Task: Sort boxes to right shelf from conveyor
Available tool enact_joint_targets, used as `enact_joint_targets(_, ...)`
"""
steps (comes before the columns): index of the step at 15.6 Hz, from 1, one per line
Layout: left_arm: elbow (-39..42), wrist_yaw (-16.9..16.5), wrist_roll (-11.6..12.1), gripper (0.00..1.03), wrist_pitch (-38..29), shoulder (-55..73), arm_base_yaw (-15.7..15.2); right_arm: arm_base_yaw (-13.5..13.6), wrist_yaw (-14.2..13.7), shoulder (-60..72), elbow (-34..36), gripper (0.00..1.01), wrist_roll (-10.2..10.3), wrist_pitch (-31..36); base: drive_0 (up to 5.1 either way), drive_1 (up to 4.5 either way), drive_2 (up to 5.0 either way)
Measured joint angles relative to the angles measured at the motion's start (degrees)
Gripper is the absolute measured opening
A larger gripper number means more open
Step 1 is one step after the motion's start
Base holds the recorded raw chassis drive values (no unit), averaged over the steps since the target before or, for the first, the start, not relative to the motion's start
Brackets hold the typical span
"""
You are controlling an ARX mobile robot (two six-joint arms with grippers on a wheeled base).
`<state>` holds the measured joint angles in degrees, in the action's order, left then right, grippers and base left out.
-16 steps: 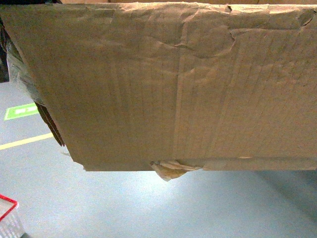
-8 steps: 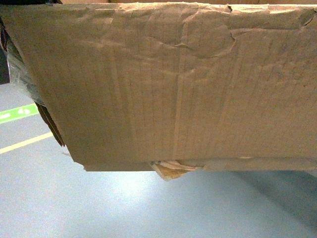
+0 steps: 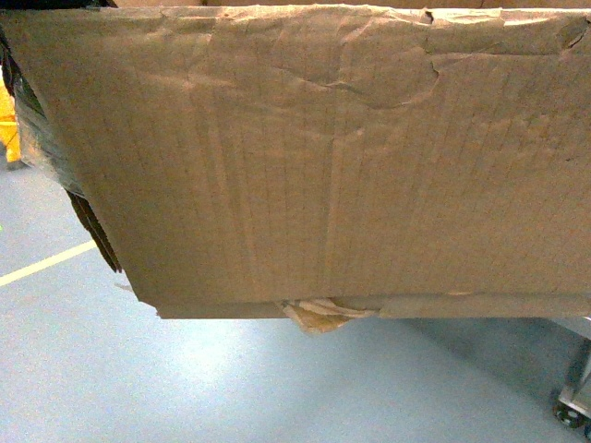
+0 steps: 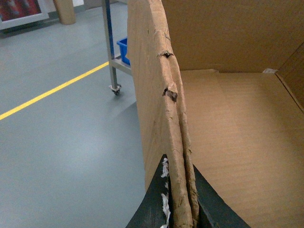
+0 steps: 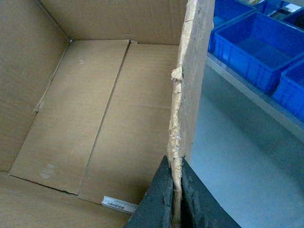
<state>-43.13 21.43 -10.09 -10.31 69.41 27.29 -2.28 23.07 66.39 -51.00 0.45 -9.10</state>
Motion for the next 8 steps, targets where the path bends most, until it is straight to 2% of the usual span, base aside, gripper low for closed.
enact_joint_targets(8,0.0,0.0,0.0,0.04,0.0,0.0,0.0,0.0,0.0,0.0,0.0,0.02,0.0,0.0,-1.7,-1.66,-1.7)
